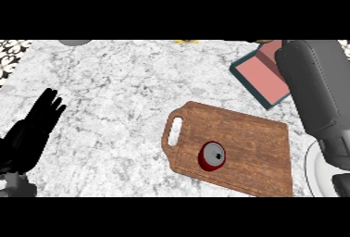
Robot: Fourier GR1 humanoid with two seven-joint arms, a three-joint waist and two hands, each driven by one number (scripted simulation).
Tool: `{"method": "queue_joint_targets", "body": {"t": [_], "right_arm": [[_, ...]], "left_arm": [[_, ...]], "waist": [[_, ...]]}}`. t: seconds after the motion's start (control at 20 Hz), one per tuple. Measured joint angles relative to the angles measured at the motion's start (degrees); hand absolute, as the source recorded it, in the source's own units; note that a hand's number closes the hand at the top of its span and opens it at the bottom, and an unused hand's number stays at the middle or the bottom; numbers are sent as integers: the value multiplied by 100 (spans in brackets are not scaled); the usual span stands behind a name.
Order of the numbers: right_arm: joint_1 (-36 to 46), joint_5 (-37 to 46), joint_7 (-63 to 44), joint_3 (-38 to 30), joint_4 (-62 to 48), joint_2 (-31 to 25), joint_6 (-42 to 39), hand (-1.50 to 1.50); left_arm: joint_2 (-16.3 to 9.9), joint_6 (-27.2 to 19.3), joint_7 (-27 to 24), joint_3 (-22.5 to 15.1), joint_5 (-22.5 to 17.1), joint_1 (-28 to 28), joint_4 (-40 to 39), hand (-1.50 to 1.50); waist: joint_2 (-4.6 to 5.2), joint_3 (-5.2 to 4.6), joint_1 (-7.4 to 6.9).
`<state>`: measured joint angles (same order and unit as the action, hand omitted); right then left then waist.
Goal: Pick the cupcake from the cutting board and place it in the cardboard box
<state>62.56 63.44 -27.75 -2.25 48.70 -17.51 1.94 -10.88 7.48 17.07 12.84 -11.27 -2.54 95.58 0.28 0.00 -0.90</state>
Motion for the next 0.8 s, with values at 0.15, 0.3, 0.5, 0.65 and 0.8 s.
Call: {"method": "queue_joint_targets", "body": {"t": [0.15,0.3,0.5,0.65,0.8], "right_arm": [[-14,-104,380,-185,-542,-24,328,150],[-74,-295,646,-398,-1044,-46,369,150],[-172,-422,531,-639,-1606,-28,416,-150],[-176,-538,759,-773,-2019,-39,437,-150],[-332,-695,1178,-890,-2147,36,713,-150]], "left_arm": [[29,-46,-20,-42,57,-150,-103,0],[-17,-2,69,-19,-4,-153,-62,0],[-13,-11,40,-17,16,-212,-136,0],[12,2,-8,-50,51,-138,-89,0],[49,-22,-22,-69,90,-21,-2,0]], "waist": [[12,0,-15],[19,1,-46],[24,2,-47],[24,2,-60],[17,4,-51]]}}
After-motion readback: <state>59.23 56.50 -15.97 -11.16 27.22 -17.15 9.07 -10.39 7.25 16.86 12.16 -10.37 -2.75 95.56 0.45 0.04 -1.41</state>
